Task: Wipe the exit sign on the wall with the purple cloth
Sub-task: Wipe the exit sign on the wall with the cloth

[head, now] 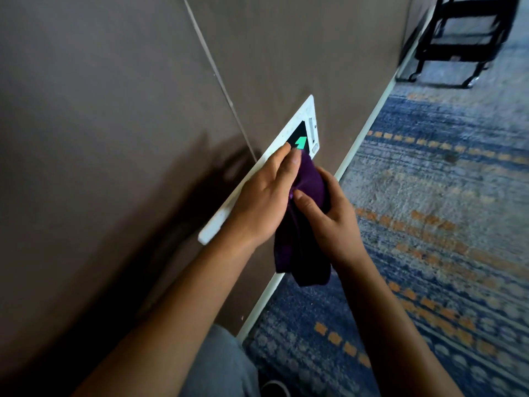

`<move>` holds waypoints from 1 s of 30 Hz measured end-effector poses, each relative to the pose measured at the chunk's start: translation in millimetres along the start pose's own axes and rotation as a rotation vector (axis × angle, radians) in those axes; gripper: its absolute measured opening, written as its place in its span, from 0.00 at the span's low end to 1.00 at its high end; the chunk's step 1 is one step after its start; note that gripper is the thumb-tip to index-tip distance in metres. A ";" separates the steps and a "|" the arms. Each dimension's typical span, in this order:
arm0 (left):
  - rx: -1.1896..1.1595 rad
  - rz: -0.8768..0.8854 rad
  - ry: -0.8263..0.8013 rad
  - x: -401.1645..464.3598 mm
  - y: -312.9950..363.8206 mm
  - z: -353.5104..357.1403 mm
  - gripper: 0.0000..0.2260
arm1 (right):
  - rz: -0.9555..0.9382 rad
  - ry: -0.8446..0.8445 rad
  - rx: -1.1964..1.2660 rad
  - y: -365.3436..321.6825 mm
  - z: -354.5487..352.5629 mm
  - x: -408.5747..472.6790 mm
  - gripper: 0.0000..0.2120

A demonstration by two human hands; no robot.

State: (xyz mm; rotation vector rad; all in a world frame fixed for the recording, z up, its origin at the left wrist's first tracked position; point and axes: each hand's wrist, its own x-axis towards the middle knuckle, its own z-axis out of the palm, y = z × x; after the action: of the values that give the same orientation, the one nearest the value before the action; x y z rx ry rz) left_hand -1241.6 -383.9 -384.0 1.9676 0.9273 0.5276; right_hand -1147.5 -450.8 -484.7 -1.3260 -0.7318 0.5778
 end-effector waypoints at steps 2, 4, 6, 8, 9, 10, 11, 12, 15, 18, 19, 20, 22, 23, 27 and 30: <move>0.098 0.011 -0.051 15.4 -0.7 -1.5 0.26 | 0.000 -0.001 0.000 1.4 -3.5 14.2 0.28; 0.160 0.028 -0.028 31.7 5.8 -2.8 0.25 | -0.019 0.053 -0.013 3.0 -4.1 25.0 0.26; 0.251 0.059 0.039 45.0 17.7 -7.1 0.27 | -0.009 0.086 0.012 1.7 -2.8 29.8 0.26; 0.325 0.098 0.057 61.1 27.3 -15.8 0.25 | 0.029 0.122 0.084 4.5 -5.0 41.0 0.27; 0.329 0.111 0.021 69.3 32.5 -19.8 0.23 | 0.067 0.128 0.121 6.3 -8.1 48.4 0.28; 0.329 0.120 -0.028 75.5 38.1 -23.7 0.21 | 0.105 0.123 0.143 5.9 -11.4 55.6 0.28; 0.358 0.134 -0.066 80.6 44.0 -27.6 0.20 | 0.136 0.116 0.153 5.1 -15.5 63.4 0.28; 0.421 0.156 -0.086 84.7 50.0 -31.7 0.20 | 0.157 0.110 0.160 5.0 -19.4 70.7 0.28; 0.684 0.301 -0.098 93.2 64.0 -47.8 0.22 | 0.187 0.105 0.140 5.0 -25.9 90.7 0.24; 0.957 0.490 -0.095 96.0 80.0 -60.8 0.21 | 0.191 0.128 0.090 0.4 -31.4 109.7 0.22; 1.059 0.550 -0.094 97.4 85.6 -63.4 0.21 | 0.193 0.125 0.075 -2.4 -32.1 114.6 0.22; 1.142 0.600 -0.097 99.6 90.5 -64.6 0.21 | 0.195 0.118 0.062 -5.2 -32.0 118.7 0.21; 1.253 0.657 -0.106 106.7 98.8 -65.3 0.22 | 0.200 0.095 0.035 -9.7 -31.0 124.8 0.22; 1.297 0.662 -0.110 111.9 101.6 -65.1 0.22 | 0.198 0.084 0.026 -11.8 -31.0 127.0 0.22; 1.458 0.596 -0.126 136.3 100.7 -61.0 0.24 | 0.194 0.037 0.006 -12.2 -35.5 126.6 0.23; 1.687 0.555 -0.157 146.7 94.2 -56.0 0.26 | 0.217 0.022 0.017 -9.2 -43.1 124.4 0.24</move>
State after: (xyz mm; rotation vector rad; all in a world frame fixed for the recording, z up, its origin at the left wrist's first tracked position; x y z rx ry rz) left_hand -1147.8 -272.6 -272.9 3.7432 0.6845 -0.3641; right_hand -1034.0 -387.7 -461.2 -1.4034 -0.5675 0.7399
